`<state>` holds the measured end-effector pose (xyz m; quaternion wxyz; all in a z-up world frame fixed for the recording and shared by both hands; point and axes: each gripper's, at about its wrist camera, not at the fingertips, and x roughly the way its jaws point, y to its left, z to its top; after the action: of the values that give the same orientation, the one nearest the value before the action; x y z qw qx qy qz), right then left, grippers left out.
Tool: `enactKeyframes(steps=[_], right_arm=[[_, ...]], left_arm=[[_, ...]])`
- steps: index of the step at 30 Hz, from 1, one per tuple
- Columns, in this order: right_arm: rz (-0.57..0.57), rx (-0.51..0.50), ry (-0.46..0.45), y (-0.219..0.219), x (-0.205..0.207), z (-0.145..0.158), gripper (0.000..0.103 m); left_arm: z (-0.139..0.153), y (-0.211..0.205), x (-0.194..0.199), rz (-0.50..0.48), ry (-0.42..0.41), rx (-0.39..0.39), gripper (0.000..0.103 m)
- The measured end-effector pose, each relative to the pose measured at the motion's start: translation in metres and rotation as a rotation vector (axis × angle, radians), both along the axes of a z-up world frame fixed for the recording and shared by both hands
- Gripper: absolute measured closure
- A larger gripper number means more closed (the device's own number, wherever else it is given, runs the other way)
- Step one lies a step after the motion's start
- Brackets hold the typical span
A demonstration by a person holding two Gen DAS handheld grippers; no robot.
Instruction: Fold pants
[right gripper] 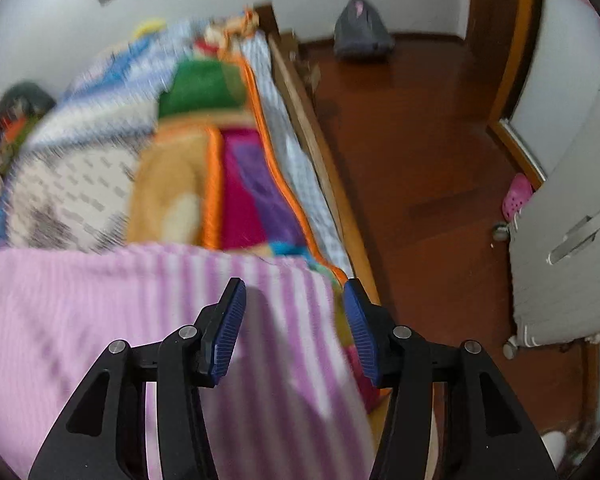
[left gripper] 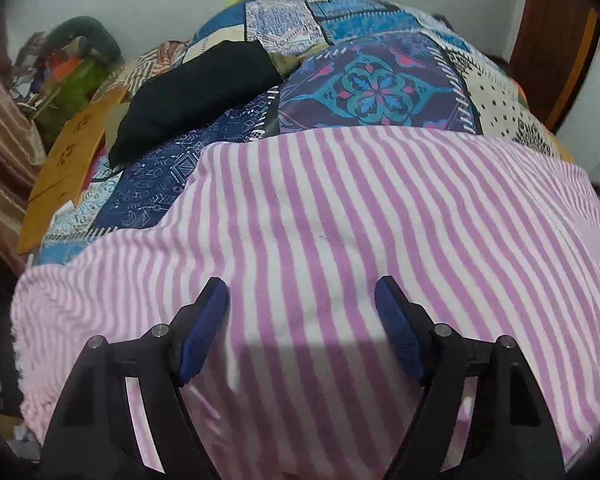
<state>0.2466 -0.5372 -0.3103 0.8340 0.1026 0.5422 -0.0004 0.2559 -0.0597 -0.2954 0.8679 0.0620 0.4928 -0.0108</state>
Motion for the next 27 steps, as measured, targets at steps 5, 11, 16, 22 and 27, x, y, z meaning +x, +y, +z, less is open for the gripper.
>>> enactKeyframes(steps=[5, 11, 16, 22, 27], right_arm=[[0.024, 0.031, 0.018, 0.002, 0.000, -0.016, 0.049], [0.045, 0.004, -0.029, 0.012, -0.007, -0.006, 0.087], [0.058, -0.197, -0.107, 0.038, -0.015, 0.011, 0.091], [-0.036, -0.253, -0.130, 0.022, -0.004, 0.022, 0.092], [0.006, -0.291, -0.024, 0.036, 0.018, 0.003, 0.091]], left_arm=[[-0.005, 0.003, 0.006, 0.030, 0.005, -0.033, 0.019], [-0.003, -0.003, 0.006, 0.021, -0.008, 0.016, 0.019], [-0.002, -0.006, 0.003, 0.017, -0.030, 0.050, 0.019], [-0.004, -0.008, 0.002, 0.011, -0.048, 0.068, 0.018], [0.001, 0.000, 0.000, 0.001, -0.043, 0.073, 0.018]])
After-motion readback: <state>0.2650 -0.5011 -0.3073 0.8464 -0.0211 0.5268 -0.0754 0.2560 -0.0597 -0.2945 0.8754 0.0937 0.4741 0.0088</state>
